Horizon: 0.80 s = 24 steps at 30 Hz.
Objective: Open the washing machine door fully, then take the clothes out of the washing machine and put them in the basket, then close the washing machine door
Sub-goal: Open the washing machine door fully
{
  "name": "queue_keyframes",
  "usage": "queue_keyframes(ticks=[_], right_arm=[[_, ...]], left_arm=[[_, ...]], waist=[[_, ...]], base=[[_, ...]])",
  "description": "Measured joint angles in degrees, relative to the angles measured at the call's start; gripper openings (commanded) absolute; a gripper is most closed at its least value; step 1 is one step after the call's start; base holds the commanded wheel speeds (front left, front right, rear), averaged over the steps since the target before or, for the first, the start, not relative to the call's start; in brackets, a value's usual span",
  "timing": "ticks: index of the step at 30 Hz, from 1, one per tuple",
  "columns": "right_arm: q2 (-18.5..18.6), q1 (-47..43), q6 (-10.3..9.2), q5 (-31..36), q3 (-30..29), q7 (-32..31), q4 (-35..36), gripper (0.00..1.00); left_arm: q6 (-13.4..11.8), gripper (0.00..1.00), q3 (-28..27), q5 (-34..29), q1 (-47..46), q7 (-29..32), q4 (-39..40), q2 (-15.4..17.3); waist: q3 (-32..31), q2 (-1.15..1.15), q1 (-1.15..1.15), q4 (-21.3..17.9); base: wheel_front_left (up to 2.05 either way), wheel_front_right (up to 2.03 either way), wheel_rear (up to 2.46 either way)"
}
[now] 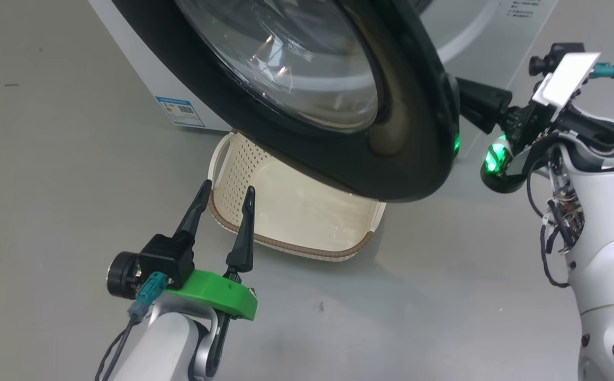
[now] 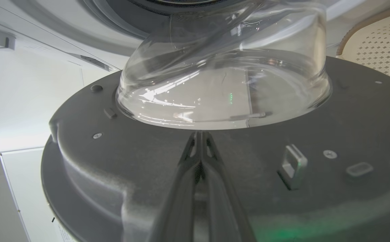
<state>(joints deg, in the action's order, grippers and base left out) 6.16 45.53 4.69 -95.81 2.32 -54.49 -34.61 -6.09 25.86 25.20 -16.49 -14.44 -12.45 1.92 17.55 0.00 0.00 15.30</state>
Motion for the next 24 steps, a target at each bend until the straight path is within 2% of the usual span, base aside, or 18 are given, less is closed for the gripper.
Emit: queue_keyframes(ticks=[24], right_arm=[[-2.27,-10.08,1.31,-2.86,5.13,-0.67,-0.15,0.0]], left_arm=[[0.01,1.0,1.89,0.0,3.39,0.0,-2.4,0.05]], waist=[[-6.68,0.0,0.0,3.94]], base=[[0.0,0.0,0.0]])
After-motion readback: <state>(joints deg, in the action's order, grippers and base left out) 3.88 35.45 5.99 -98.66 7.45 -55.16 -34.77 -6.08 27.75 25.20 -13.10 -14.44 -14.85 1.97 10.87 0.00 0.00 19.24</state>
